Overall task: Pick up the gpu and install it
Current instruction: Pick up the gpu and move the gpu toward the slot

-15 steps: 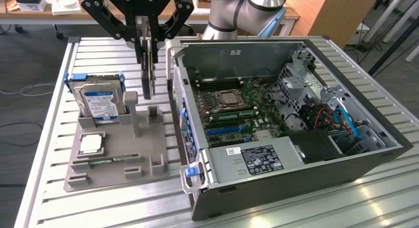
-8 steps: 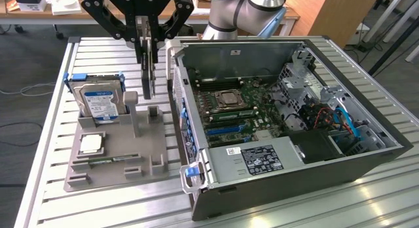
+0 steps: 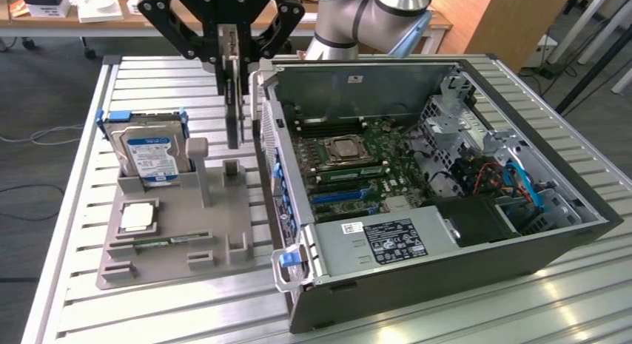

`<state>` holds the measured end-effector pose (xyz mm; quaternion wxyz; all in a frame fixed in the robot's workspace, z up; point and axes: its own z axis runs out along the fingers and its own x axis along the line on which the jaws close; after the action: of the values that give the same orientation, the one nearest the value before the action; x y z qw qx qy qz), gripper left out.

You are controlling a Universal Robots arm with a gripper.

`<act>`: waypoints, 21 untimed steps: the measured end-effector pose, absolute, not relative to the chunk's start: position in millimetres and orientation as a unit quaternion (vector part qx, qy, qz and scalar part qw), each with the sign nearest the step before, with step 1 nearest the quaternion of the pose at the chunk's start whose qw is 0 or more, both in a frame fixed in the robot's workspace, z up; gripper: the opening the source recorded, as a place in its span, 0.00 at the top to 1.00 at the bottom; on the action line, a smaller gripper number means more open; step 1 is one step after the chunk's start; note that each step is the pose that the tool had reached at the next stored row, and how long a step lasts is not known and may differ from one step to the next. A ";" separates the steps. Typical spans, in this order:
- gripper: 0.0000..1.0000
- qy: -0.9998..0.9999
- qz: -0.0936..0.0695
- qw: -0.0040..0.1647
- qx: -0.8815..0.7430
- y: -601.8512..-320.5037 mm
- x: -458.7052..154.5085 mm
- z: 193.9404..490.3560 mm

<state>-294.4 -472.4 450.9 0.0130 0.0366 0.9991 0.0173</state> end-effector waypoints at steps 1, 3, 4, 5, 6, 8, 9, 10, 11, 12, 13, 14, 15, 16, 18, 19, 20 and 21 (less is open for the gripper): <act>0.73 0.999 0.017 0.013 0.037 -472.4 -292.0 450.9; 0.73 0.999 0.017 0.013 0.037 -472.3 -286.9 450.9; 0.73 0.999 0.017 0.013 0.037 -472.4 -284.2 450.9; 0.73 0.999 0.017 0.013 0.037 -472.4 -281.5 451.0; 0.73 0.999 0.017 0.013 0.037 -472.4 -278.8 451.0; 0.73 0.999 0.017 0.013 0.037 -472.4 -273.4 451.0; 0.73 0.999 0.017 0.013 0.037 -472.4 -270.4 451.0; 0.73 0.999 0.017 0.013 0.037 -472.4 -267.4 450.9; 0.73 0.999 0.017 0.013 0.037 -472.3 -264.2 450.9; 0.73 0.999 0.017 0.013 0.037 -472.3 -261.0 450.9; 0.73 0.999 0.017 0.013 0.037 -472.3 -257.9 450.9; 0.73 0.999 0.017 0.013 0.037 -472.4 -254.7 451.0; 0.73 0.999 0.017 0.013 0.037 -472.4 -251.3 451.0; 0.73 0.999 0.017 0.013 0.037 -472.4 -247.6 451.0; 0.73 0.999 0.017 0.013 0.037 -472.4 -241.3 450.9; 0.73 0.999 0.017 0.013 0.037 -472.3 -238.1 450.9; 0.73 0.999 0.017 0.013 0.037 -472.3 -235.0 450.9; 0.73 0.999 0.017 0.013 0.037 -472.4 -231.9 450.9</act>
<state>-231.9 -472.4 450.9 0.0128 0.0367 0.9991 0.0173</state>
